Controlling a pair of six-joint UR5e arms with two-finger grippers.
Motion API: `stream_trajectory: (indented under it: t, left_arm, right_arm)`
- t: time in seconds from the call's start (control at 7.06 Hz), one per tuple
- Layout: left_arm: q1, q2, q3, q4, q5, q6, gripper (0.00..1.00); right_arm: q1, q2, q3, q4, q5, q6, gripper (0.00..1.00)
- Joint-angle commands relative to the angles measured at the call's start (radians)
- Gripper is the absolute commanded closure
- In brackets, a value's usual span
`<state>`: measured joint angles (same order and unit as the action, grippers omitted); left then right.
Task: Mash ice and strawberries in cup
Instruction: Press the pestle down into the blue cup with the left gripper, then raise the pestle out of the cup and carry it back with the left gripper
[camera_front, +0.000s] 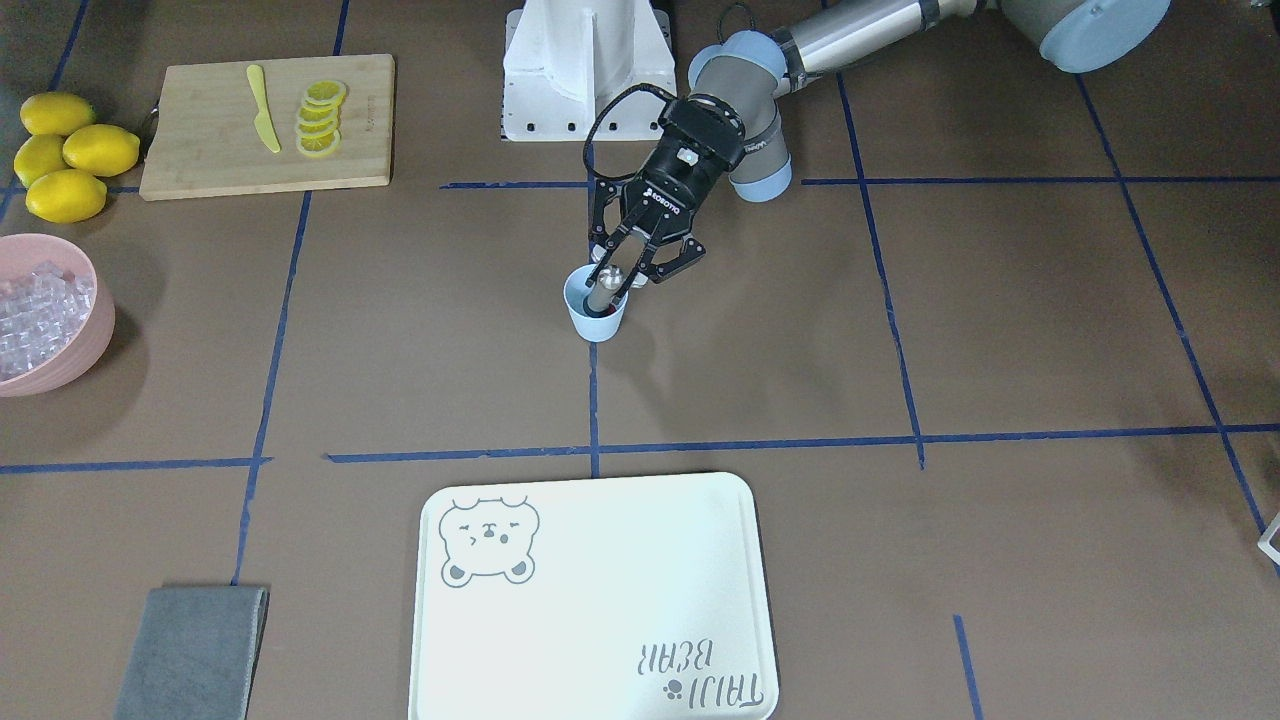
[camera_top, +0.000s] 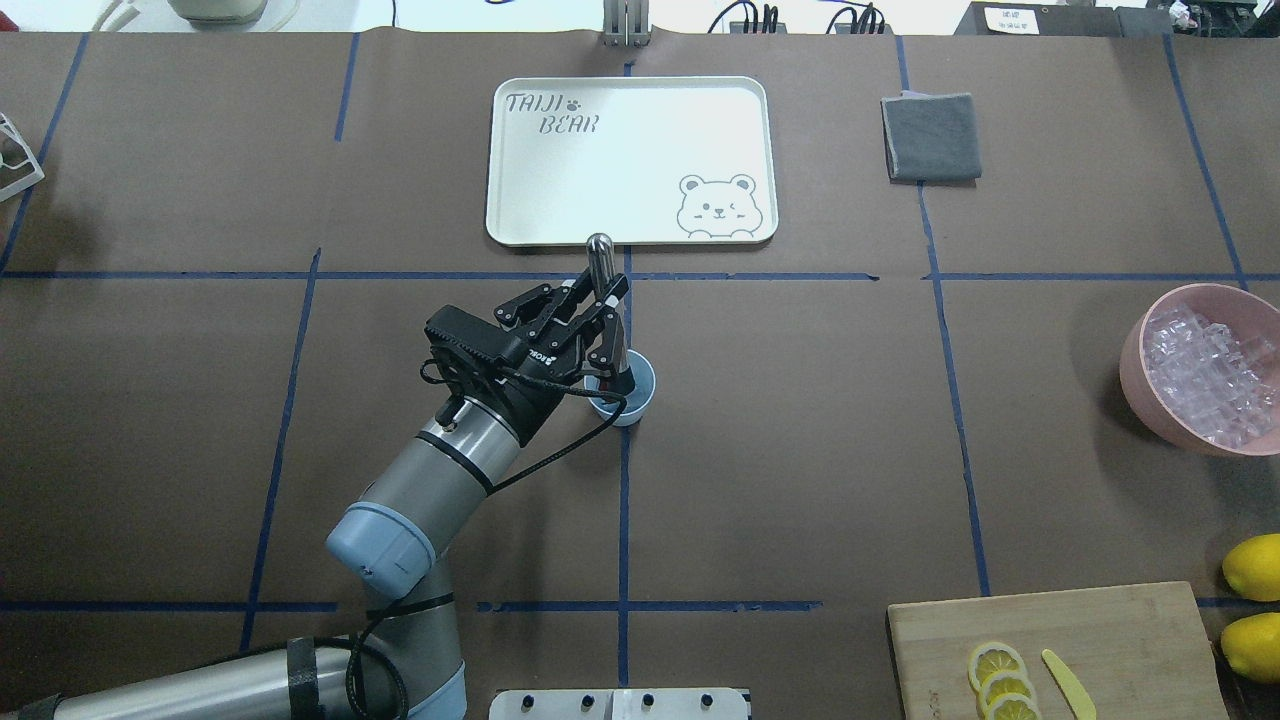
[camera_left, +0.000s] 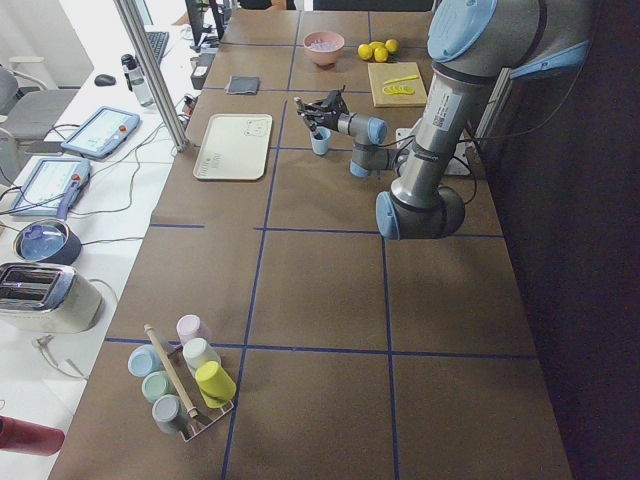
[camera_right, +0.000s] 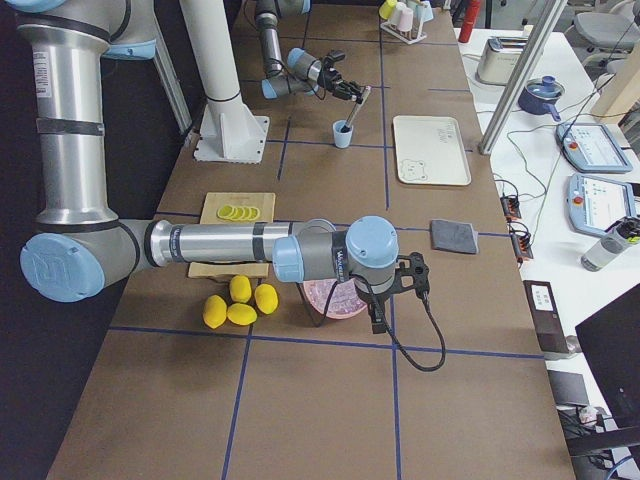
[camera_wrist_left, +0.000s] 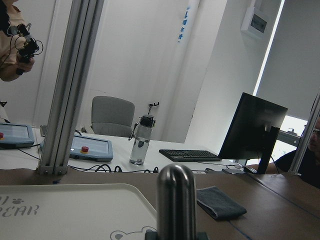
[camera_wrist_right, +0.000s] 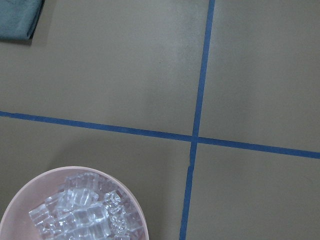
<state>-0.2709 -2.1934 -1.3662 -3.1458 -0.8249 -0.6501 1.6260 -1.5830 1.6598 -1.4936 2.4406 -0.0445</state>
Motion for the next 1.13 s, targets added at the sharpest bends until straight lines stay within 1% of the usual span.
stream_trajectory:
  t: [0.0, 0.14, 0.28, 0.42, 0.57, 0.71, 0.85, 0.99]
  left_arm:
    - [-0.019, 0.0, -0.04, 0.003, -0.013, 0.004, 1.0]
    - [-0.028, 0.012, -0.101, 0.003, -0.037, 0.054, 1.0]
    - [-0.03, 0.027, -0.184, 0.009, -0.072, 0.088, 1.0]
    - [-0.03, 0.047, -0.253, 0.023, -0.092, 0.089, 1.0]
    - [-0.034, 0.058, -0.304, 0.035, -0.098, 0.084, 1.0]
    - [-0.08, 0.063, -0.318, 0.099, -0.137, 0.054, 1.0]
    - [-0.146, 0.126, -0.32, 0.134, -0.22, -0.076, 1.0]
    - [-0.236, 0.18, -0.318, 0.138, -0.355, -0.164, 1.0]
  right_arm:
    - [-0.001, 0.0, -0.002, 0.001, 0.0, 0.0, 0.0]
    - [-0.001, 0.0, -0.002, 0.001, -0.002, 0.0, 0.0]
    - [-0.006, 0.001, -0.002, 0.001, -0.003, -0.002, 0.0]
    - [-0.017, 0.005, -0.003, 0.001, -0.006, -0.002, 0.0]
    - [-0.02, 0.008, -0.018, 0.003, -0.005, 0.0, 0.0]
    - [-0.02, 0.014, -0.017, 0.004, -0.003, 0.0, 0.0]
    - [-0.02, 0.014, -0.017, 0.007, -0.008, -0.002, 0.0]
    - [-0.018, 0.014, -0.011, 0.009, -0.008, -0.002, 0.0]
